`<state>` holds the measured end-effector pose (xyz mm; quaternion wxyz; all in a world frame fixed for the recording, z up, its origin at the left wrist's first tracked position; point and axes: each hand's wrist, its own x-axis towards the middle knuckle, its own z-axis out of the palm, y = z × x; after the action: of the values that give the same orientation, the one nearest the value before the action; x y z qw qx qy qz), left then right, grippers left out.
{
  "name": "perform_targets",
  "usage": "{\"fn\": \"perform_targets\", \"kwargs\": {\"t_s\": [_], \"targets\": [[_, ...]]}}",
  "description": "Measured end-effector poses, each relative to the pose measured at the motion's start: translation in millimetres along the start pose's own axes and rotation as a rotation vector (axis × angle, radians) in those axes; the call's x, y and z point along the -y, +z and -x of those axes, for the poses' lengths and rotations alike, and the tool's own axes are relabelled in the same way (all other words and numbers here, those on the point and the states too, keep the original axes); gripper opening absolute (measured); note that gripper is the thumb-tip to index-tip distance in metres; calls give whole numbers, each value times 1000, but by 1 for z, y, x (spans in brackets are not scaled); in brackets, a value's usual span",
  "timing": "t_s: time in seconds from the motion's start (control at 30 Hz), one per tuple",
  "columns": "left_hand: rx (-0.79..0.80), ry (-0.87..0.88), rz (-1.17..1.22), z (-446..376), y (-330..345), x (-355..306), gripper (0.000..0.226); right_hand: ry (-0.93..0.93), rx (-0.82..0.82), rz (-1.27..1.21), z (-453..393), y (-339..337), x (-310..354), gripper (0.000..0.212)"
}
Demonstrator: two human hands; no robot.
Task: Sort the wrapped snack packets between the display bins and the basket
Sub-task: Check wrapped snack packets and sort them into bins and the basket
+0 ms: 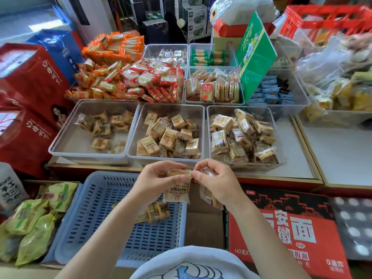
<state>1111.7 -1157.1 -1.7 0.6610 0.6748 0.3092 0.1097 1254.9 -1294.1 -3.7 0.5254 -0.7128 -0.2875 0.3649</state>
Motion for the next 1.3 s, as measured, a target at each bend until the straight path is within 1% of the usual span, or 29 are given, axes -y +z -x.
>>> {"fn": "perform_targets", "kwargs": {"t_s": [0.07,0.13,0.2,0.27,0.33,0.4,0.47,0.53,0.6,0.7,0.73,0.77,0.87,1.0,1.1,1.17,1.23,1.3], "targets": [[-4,-67,53,-2,0,2,31,-30,-42,-29,-2,-1,2,9],[36,-161,157,-3,0,4,28,-23,-70,-115,-5,-3,4,11],[101,-197,203,-3,1,6,36,9,-89,-181,-9,-2,6,15],[113,-205,204,-2,3,6,43,61,-74,-221,-12,1,6,18],[49,-211,220,-4,2,7,36,149,-44,-323,-14,3,7,13],[-69,-253,273,-8,-4,10,28,250,-2,-469,-16,1,6,23],[-162,-302,323,-11,-12,13,29,317,40,-561,-17,0,6,28],[-182,-351,348,-10,-17,14,29,339,71,-601,-18,3,9,27],[-164,-395,382,-8,-18,13,29,328,66,-602,-21,12,11,27],[-143,-387,397,-4,-20,16,41,320,25,-586,-25,29,9,36],[-151,-365,351,-3,-22,17,47,323,12,-579,-27,35,8,37],[-164,-339,291,-2,-26,19,53,328,5,-566,-27,40,7,35],[-175,-278,170,1,-37,22,66,348,4,-526,-26,54,5,19],[-70,-245,35,2,-39,31,71,384,11,-547,-25,74,8,25],[-114,-228,98,4,-44,40,71,389,-14,-547,-27,81,9,27],[-128,-218,160,7,-52,43,70,361,-10,-488,-27,78,9,25],[-102,-204,207,11,-61,46,77,323,30,-401,-28,74,12,18],[-69,-186,202,13,-68,47,86,278,76,-323,-29,72,15,17]]}}
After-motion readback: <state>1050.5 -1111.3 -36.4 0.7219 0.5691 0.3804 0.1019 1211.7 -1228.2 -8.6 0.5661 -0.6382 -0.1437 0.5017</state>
